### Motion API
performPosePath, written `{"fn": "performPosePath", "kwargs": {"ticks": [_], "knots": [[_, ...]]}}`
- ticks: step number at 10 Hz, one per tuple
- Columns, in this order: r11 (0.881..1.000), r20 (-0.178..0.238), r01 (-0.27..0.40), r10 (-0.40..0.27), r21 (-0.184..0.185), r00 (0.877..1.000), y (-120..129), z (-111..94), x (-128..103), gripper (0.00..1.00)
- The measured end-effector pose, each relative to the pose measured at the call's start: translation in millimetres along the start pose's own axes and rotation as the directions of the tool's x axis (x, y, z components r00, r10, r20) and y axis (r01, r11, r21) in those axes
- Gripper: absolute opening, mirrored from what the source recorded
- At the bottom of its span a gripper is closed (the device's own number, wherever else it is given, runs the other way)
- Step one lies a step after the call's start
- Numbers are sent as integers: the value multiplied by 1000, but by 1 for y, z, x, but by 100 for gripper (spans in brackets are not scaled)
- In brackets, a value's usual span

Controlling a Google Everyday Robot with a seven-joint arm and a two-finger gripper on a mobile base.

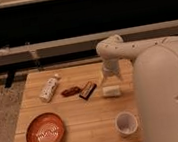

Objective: Place the white sponge in the ceramic cup

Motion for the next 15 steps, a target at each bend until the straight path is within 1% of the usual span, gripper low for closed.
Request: {"fn": "performPosePath", "kwargs": {"ticks": [1, 2, 3, 4, 5, 6, 7, 8, 11, 12, 14, 15], "knots": [[1000, 16, 17, -17, 13, 1000, -3, 3, -2, 80], [997, 50, 70, -72, 35, 996, -6, 8, -9, 80], [990, 67, 132, -136, 56, 988, -8, 13, -13, 80], [969, 85, 233, -240, 82, 967, -6, 20, -17, 80], [946, 94, 310, -318, 96, 943, -3, 26, -20, 80], [932, 98, 350, -359, 98, 928, -3, 29, -22, 80], [916, 97, 389, -397, 96, 913, -5, 32, -25, 80], [898, 99, 433, -440, 81, 893, -2, 33, -28, 80], [866, 77, 500, -501, 34, 862, -10, 36, -27, 80], [851, 61, 524, -524, 24, 849, -9, 40, -26, 80], [833, 28, 552, -553, 14, 833, -3, 55, -20, 80], [827, 12, 562, -562, 13, 827, -1, 65, -18, 80]]}}
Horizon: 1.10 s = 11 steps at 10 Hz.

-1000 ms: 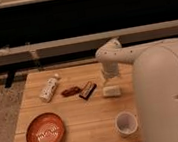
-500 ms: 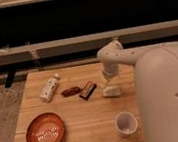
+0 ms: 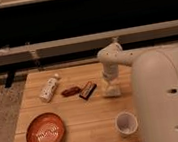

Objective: Place the white sponge in the ceramic cup

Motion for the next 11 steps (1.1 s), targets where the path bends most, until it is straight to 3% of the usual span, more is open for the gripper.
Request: {"fn": "performPosePath", "kwargs": {"ticks": [4, 8, 11], "knots": [[1000, -45, 28, -29, -9, 999, 11, 24, 4, 80], [999, -70, 38, -39, -7, 997, 19, 34, 5, 80], [999, -72, 26, -24, 21, 997, 20, 36, 5, 56]]}}
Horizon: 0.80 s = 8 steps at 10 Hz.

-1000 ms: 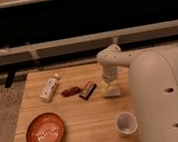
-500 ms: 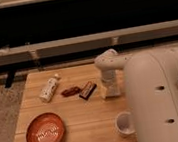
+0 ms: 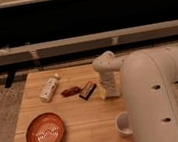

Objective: Place the white sponge in the ceramic cup

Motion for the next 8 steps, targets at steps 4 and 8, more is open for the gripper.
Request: {"fn": "performPosePath", "kwargs": {"ticks": [4, 8], "knots": [[999, 52, -24, 22, 28, 998, 3, -28, 12, 15], [998, 168, -62, 57, 25, 984, 25, -69, 31, 0]]}}
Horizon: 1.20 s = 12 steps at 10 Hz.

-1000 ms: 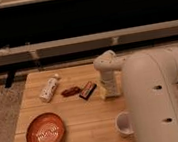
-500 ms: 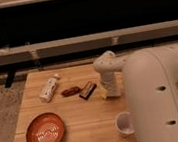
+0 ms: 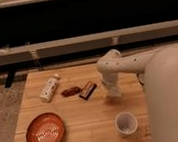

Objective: Place the white sponge in the ceramic cup

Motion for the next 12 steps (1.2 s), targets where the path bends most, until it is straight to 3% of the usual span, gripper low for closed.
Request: {"fn": "performPosePath", "kwargs": {"ticks": [2, 6, 9, 12], "knots": [[999, 49, -49, 49, 7, 998, 20, -26, 7, 0], [988, 153, -149, 143, 33, 978, 61, -92, 9, 0], [978, 202, -207, 198, 25, 959, 73, -115, 14, 0], [960, 211, -279, 280, -34, 937, 70, -119, 42, 0]]}}
